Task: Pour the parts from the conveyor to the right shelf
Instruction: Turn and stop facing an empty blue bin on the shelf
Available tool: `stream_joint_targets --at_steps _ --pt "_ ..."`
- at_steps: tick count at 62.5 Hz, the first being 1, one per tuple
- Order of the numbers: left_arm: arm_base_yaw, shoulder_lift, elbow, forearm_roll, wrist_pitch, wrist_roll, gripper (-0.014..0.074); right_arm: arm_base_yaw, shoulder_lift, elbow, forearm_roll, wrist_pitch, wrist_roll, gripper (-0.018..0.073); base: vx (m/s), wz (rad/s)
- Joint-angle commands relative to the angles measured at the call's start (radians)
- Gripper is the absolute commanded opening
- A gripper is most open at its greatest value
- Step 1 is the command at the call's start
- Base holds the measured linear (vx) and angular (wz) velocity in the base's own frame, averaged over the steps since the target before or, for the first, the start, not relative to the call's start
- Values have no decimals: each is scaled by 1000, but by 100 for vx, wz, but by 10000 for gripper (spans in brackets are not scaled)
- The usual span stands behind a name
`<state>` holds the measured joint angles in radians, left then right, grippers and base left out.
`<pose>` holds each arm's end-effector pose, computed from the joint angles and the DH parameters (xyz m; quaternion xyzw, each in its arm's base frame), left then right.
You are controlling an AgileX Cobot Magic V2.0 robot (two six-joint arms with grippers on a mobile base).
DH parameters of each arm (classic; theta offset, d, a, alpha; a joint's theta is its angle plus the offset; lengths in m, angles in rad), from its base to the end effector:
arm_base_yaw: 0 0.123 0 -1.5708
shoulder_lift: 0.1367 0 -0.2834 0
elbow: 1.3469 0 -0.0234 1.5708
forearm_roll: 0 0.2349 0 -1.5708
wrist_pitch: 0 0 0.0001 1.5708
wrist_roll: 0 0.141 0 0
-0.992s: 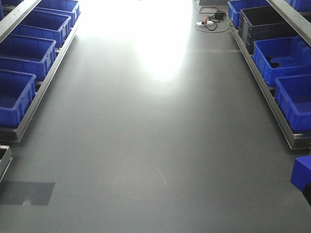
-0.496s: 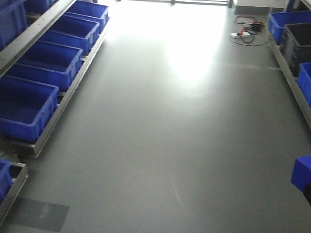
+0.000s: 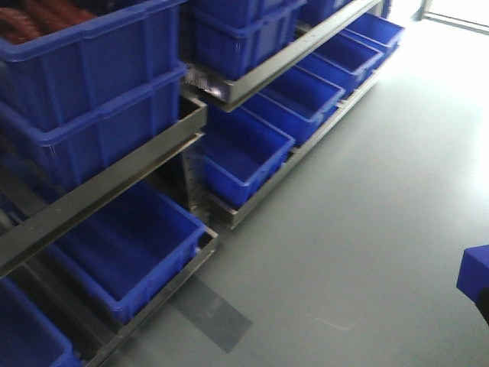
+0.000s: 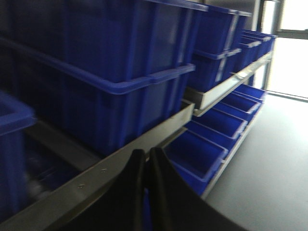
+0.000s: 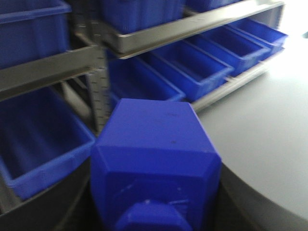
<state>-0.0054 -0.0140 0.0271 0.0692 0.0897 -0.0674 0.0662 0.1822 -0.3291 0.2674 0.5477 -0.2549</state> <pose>0.0922 0.0004 0.1961 0.0003 0.7125 0.0008 0.7016 0.0860 0.0252 0.2481 -0.0776 0.7995 0.0676 0.5918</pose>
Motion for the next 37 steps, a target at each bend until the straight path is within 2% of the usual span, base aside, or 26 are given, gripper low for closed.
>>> stream_joint_targets --at_steps 1,37 --pt "0 -11 31 -2 -78 -4 -6 -1 17 -29 9 -76 -5 -6 15 111" --pt "0 -11 31 -2 -78 -4 -6 -1 17 -29 9 -76 -5 -6 13 91"
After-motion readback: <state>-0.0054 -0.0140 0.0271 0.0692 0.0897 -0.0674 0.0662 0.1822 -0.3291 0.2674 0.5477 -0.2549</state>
